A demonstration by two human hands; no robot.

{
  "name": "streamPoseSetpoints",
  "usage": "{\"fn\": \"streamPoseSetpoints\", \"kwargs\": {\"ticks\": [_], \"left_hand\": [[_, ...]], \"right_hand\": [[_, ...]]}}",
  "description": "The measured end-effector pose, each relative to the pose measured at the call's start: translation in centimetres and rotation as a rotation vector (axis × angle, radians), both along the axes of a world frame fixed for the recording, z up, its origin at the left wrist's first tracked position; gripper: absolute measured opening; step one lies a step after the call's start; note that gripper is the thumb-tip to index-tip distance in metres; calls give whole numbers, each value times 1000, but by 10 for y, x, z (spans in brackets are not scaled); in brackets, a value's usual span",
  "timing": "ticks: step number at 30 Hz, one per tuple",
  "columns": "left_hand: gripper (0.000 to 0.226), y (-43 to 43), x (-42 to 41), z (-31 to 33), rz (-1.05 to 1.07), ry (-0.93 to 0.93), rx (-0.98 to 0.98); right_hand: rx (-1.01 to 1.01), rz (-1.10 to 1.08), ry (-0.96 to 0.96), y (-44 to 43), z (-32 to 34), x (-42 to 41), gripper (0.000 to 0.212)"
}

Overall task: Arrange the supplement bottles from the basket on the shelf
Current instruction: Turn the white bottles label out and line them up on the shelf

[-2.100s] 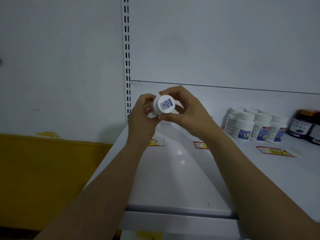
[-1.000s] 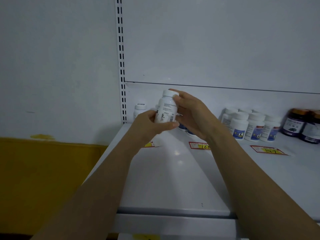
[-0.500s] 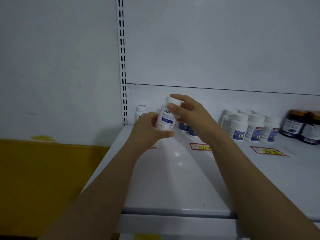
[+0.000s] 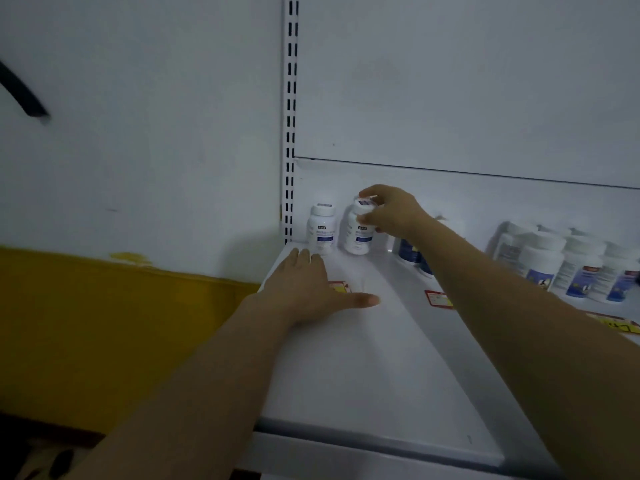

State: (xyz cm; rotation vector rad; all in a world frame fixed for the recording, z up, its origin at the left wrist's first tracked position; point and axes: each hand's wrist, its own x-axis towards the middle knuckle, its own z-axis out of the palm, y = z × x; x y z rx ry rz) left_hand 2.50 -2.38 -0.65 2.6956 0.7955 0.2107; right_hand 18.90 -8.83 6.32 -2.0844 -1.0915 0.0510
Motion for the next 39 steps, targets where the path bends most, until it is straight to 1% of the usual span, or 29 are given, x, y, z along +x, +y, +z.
{"fn": "streamPoseSetpoints", "kwargs": {"ticks": [2, 3, 8, 11, 13, 16, 17, 19, 21, 22, 24, 30, 32, 35, 36, 38, 39], "left_hand": [[134, 0, -3, -1, 10, 109, -13], [134, 1, -3, -2, 8, 132, -22], [134, 6, -1, -6, 1, 170, -52], [133, 5, -1, -6, -3, 173, -48], [132, 5, -1, -6, 0, 174, -51], [129, 5, -1, -6, -6, 188, -41], [129, 5, -1, -6, -7, 186, -38], [127, 4, -1, -6, -9, 183, -40], [127, 3, -2, -7, -7, 179, -36], [128, 3, -2, -7, -5, 176, -34], [129, 3, -1, -8, -6, 158, -39], [132, 3, -2, -6, 26, 59, -122], [132, 6, -1, -6, 32, -24, -127], [130, 9, 3, -4, 39, -236, -80], [122, 9, 5, -2, 19, -316, -93], [92, 5, 5, 5, -58, -462, -195], [81, 2, 5, 10, -92, -513, -256]], "right_hand": [[-11, 2, 11, 11, -7, 4, 48], [-13, 2, 2, 15, -10, 6, 47], [-96, -5, -170, 26, -19, 5, 49], [-185, -15, -182, 31, -19, -1, 56], [-232, -64, -246, 35, -11, -6, 57], [-203, -98, -428, 49, 6, -19, 53], [-228, -83, -489, 56, 9, -23, 52], [-356, -57, -591, 71, 7, -29, 50], [-488, -54, -649, 81, -2, -32, 47], [-510, -57, -662, 85, -6, -33, 44], [-469, -55, -642, 86, -9, -36, 40], [-228, 0, -426, 61, 17, -45, 37], [-138, 28, -370, 45, 30, -48, 37], [-8, 64, -300, 16, 47, -53, 37], [23, 73, -299, 7, 50, -54, 38], [72, 78, -268, -10, 52, -57, 39], [95, 77, -236, -17, 50, -59, 40]]}}
